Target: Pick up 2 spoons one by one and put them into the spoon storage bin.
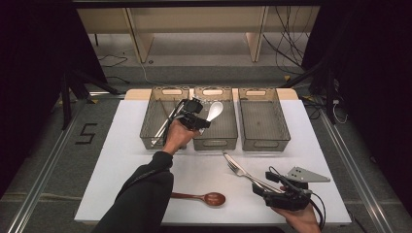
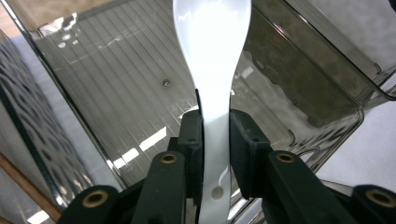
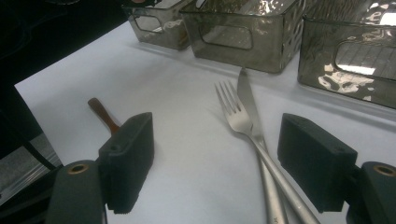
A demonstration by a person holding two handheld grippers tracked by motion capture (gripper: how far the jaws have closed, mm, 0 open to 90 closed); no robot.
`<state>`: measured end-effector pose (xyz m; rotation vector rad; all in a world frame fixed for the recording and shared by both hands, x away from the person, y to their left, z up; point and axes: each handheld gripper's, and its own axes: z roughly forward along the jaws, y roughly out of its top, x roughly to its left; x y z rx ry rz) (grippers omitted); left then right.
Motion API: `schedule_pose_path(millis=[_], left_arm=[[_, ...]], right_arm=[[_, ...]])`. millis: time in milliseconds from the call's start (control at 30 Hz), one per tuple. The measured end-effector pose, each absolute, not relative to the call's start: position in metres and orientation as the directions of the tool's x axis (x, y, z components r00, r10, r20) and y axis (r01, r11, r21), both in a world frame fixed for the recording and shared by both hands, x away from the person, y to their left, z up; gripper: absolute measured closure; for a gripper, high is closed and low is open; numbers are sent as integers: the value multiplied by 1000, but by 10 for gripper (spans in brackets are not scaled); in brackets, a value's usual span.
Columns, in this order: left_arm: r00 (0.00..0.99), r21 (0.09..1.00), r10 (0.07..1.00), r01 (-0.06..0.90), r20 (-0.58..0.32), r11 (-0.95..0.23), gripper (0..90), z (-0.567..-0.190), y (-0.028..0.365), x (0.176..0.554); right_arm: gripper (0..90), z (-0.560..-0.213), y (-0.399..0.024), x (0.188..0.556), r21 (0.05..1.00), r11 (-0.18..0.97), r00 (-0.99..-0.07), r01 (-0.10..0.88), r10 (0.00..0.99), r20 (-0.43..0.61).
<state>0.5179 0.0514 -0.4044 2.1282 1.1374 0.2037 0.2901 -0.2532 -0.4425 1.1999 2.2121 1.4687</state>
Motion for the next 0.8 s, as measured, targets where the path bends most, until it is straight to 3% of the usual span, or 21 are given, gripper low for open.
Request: schedule_pose_path(millis=[100, 400, 800], left_arm=[[588, 635, 783, 687, -201, -352, 578, -401, 49, 517], [644, 656, 739, 647, -196, -389, 355, -379, 49, 495], [722, 679, 674, 574, -156, -458, 251, -369, 68, 447]], right_arm=[[281, -442, -253, 290, 849, 164, -640, 502, 731, 237], [281, -442, -254, 289, 850, 161, -638, 502, 733, 238], [281, -442, -253, 289, 852, 153, -634, 500, 735, 240]])
